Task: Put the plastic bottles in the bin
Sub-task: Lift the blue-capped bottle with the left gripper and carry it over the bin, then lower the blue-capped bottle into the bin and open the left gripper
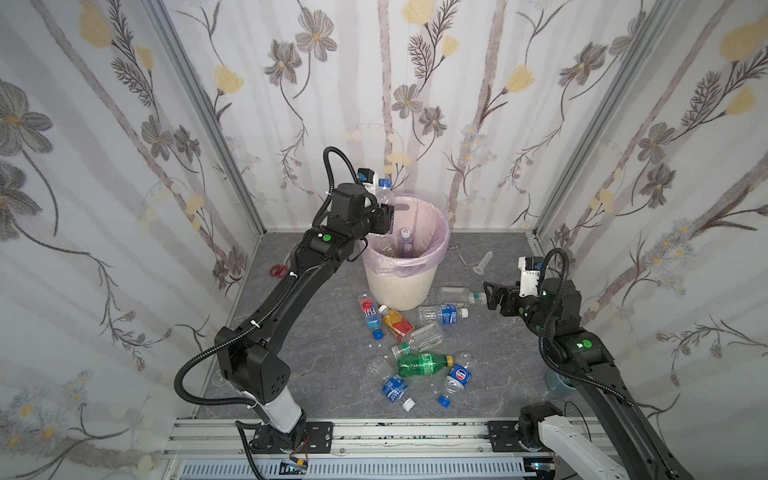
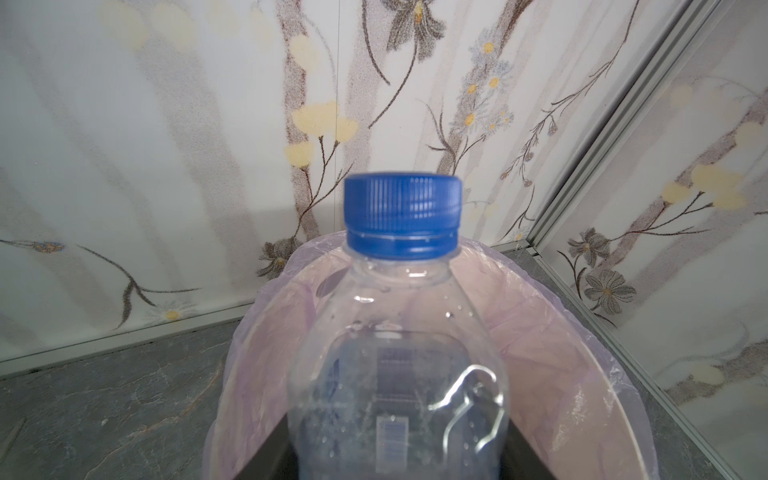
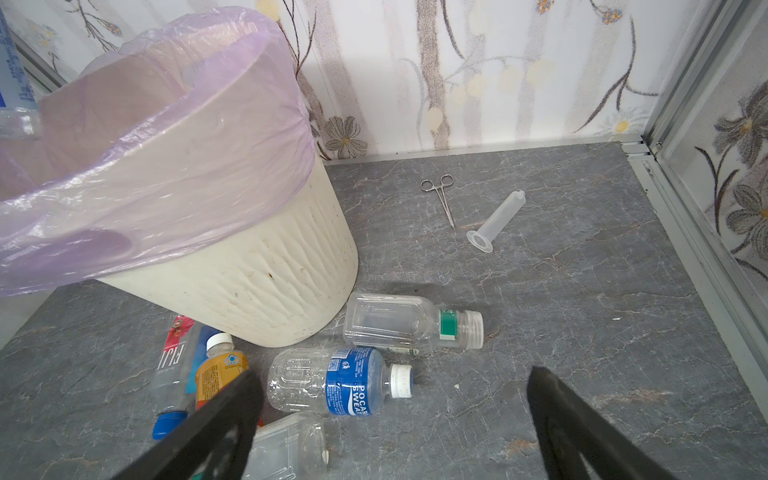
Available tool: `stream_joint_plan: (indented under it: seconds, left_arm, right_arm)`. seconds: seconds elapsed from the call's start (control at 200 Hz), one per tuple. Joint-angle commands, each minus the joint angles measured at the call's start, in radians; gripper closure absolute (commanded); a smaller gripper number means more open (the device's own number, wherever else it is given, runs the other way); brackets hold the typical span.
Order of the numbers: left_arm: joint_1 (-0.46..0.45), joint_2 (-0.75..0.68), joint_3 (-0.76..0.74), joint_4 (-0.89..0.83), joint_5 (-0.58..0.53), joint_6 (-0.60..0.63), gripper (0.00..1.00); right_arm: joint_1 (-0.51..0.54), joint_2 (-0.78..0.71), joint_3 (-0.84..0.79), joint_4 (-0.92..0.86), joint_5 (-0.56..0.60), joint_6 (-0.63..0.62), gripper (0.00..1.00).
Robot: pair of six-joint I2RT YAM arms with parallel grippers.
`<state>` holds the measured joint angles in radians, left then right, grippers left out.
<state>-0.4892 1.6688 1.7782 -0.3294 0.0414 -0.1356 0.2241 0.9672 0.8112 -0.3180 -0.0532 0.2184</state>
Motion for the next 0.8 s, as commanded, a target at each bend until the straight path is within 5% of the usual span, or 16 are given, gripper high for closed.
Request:
stream_joint_plan:
  seconds: [0.0, 0.795]
  left_arm:
    - [-0.002, 0.005, 0.009, 0.038, -0.006, -0.011, 0.46]
    - [0.006, -0.080, -0.082, 0.032, -0.065, 0.092, 0.25]
  right_arm:
    - [0.001, -0.001, -0.001, 0.014, -0.006, -0.005, 0.00]
    - [0.001, 0.067, 0.028, 0.011, -0.010, -0.057, 0.00]
